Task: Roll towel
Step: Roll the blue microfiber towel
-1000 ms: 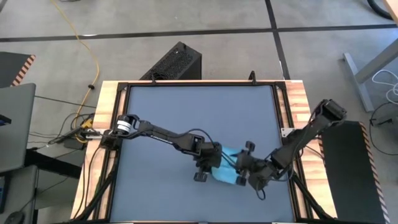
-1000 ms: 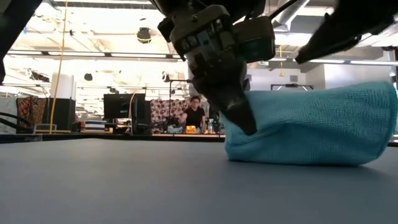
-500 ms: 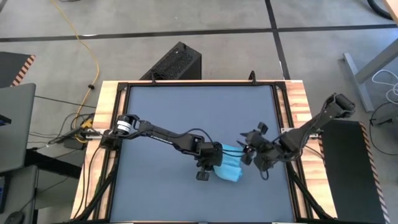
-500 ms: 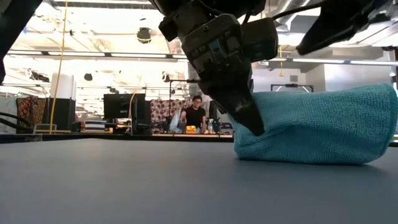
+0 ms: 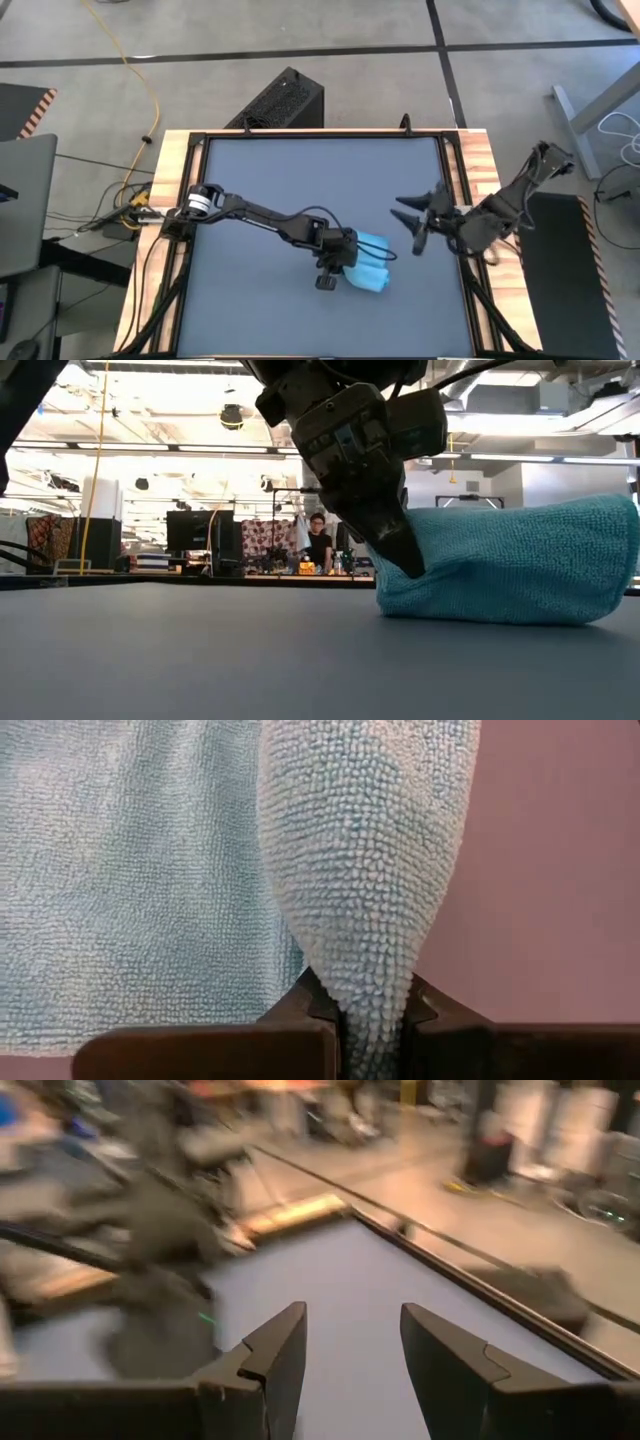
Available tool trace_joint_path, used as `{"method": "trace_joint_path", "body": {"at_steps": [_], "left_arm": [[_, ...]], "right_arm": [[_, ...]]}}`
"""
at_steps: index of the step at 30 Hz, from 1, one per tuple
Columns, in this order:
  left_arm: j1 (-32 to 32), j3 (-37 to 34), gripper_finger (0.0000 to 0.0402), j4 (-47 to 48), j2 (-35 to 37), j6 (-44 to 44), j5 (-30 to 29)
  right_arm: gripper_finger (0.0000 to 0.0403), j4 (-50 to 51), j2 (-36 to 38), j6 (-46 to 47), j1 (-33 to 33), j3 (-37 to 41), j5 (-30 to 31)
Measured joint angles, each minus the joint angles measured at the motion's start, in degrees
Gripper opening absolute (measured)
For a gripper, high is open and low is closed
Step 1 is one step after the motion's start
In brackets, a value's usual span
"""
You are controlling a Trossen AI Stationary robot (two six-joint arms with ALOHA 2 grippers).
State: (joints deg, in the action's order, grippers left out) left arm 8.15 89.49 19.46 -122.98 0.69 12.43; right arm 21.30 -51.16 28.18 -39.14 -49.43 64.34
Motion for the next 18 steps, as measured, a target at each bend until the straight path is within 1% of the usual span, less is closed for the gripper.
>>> {"method": "trace_joint_path", "body": {"at_steps": [3, 5, 6, 8, 11, 15, 18], "left_arm": [[-0.44, 0.00, 0.0012, -0.02, 0.02, 0.00, 0.15], [-0.76, 0.00, 0.0012, -0.02, 0.02, 0.00, 0.28], [-0.95, 0.00, 0.0012, -0.04, 0.02, 0.00, 0.44], [-1.08, 0.01, 0.0012, -0.08, 0.02, 0.00, 0.48], [-1.14, 0.00, 0.0012, -0.09, 0.02, 0.05, 0.64], [-1.08, 0.02, 0.0012, -0.09, 0.02, 0.07, 2.41], [-1.05, 0.00, 0.0012, -0.06, 0.02, 0.04, 3.44]], "right_arm": [[0.0191, -11.68, -1.69, -9.85, -2.65, 0.00, -4.96], [0.0191, -17.17, -4.36, -13.15, -4.42, -0.02, -8.51], [0.0191, -18.86, -5.95, -13.33, -5.34, -0.02, -9.59], [0.0191, -19.67, -9.54, -10.93, -7.40, -0.02, -10.36], [0.0191, -18.19, -14.96, -3.56, -9.93, 0.00, -10.06], [0.0185, -11.07, -21.78, 6.80, -12.54, 0.00, -8.35], [0.0172, -6.43, -25.67, 11.48, -12.75, 0.00, -8.60]]}}
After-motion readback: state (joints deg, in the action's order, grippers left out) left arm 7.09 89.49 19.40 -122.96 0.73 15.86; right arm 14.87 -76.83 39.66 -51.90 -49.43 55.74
